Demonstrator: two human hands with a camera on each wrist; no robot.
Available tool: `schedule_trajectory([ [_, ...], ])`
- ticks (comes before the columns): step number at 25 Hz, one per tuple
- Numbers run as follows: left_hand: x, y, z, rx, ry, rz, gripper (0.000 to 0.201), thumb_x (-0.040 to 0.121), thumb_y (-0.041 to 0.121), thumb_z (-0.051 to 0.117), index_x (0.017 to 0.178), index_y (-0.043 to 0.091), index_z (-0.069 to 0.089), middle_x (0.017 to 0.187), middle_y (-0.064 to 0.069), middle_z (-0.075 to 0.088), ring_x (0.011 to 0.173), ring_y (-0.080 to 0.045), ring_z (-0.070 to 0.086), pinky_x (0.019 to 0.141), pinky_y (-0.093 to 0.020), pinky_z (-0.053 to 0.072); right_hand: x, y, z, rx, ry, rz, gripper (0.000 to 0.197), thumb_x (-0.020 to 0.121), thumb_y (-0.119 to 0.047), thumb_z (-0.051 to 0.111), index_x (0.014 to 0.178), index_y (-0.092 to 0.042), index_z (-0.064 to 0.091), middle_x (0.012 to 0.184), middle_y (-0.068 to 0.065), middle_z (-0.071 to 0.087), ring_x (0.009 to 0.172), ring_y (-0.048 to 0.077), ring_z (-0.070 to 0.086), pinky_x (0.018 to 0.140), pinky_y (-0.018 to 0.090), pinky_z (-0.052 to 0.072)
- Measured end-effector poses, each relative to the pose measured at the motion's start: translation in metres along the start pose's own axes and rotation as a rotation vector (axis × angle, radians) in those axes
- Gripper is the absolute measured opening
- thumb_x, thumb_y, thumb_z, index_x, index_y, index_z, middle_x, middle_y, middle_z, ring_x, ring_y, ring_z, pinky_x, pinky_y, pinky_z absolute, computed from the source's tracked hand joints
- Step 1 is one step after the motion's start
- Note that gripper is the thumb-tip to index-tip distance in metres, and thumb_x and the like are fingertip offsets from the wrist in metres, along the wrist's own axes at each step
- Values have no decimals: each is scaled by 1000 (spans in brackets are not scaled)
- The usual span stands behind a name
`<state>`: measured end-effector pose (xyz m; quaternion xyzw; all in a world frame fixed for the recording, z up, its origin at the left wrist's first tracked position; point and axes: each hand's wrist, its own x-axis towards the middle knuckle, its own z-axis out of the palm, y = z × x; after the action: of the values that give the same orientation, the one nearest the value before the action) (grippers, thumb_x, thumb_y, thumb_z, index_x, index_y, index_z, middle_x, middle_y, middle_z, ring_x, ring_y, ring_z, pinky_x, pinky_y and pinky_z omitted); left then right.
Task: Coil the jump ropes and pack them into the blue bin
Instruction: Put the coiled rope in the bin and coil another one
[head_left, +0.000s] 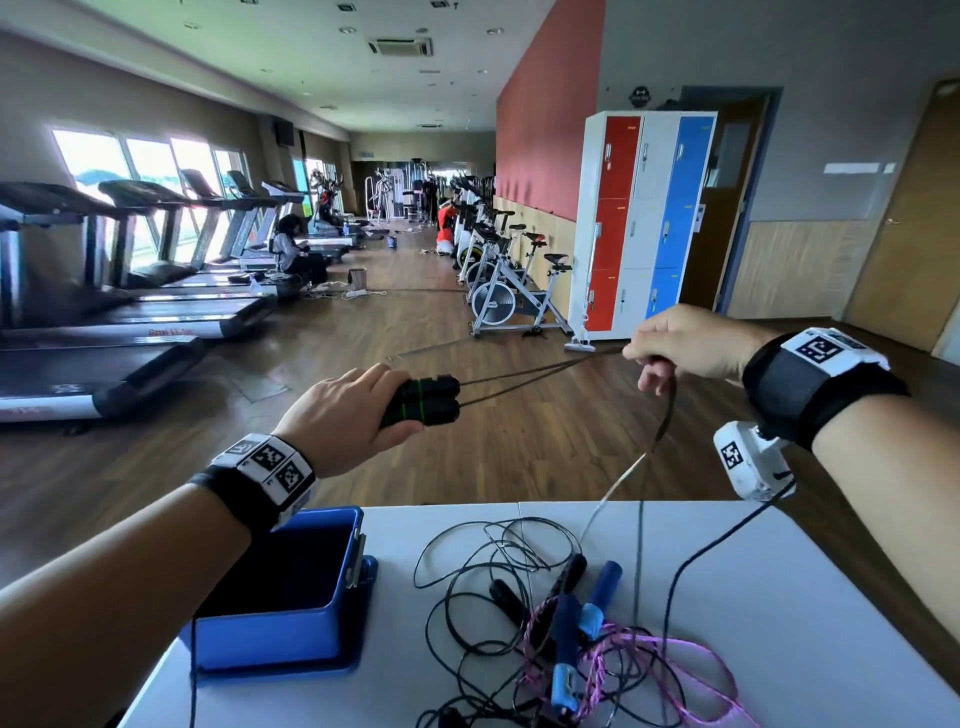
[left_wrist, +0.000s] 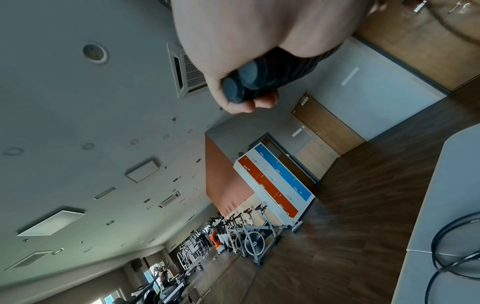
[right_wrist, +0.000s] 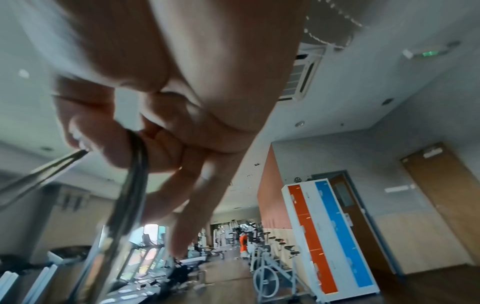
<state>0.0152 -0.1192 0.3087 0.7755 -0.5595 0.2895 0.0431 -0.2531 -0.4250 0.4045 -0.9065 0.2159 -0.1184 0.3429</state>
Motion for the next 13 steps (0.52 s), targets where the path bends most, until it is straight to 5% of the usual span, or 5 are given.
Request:
schedule_trajectory([
  [2, 1, 2, 2, 7, -5, 13, 68, 93, 72, 32, 131, 19, 50, 113, 1, 63, 94, -24, 67, 71, -38, 57, -4, -13, -1, 145, -22, -35, 32, 101, -13, 50, 69, -8, 47, 50, -1, 31, 44, 22, 47, 57, 38, 53],
  [4, 1, 6, 3, 7, -5, 32, 67, 94, 72, 36, 132, 19, 51, 116, 1, 60, 94, -22, 67, 70, -37, 56, -8, -30, -2, 229, 1, -67, 25, 99, -12, 48, 74, -8, 50, 55, -3, 27, 45, 15, 24, 43, 26, 32],
  [8, 4, 18, 2, -2, -17, 36, 75, 91, 73, 35, 142, 20, 46, 118, 1, 59, 99, -22, 67, 71, -38, 56, -13, -64, -3, 305, 29, -111, 23, 100, -12, 49, 79, -8, 58, 57, -3, 31, 47, 10, 20, 41, 20, 15],
  [13, 12, 35, 7, -87, 19, 81, 100, 89, 71, 48, 160, 28, -8, 122, 0, 65, 105, -24, 67, 75, -40, 59, -4, -105, 3, 206, 24, -166, 18, 96, -11, 53, 85, -3, 64, 55, -4, 34, 44, 9, 20, 41, 18, 15],
])
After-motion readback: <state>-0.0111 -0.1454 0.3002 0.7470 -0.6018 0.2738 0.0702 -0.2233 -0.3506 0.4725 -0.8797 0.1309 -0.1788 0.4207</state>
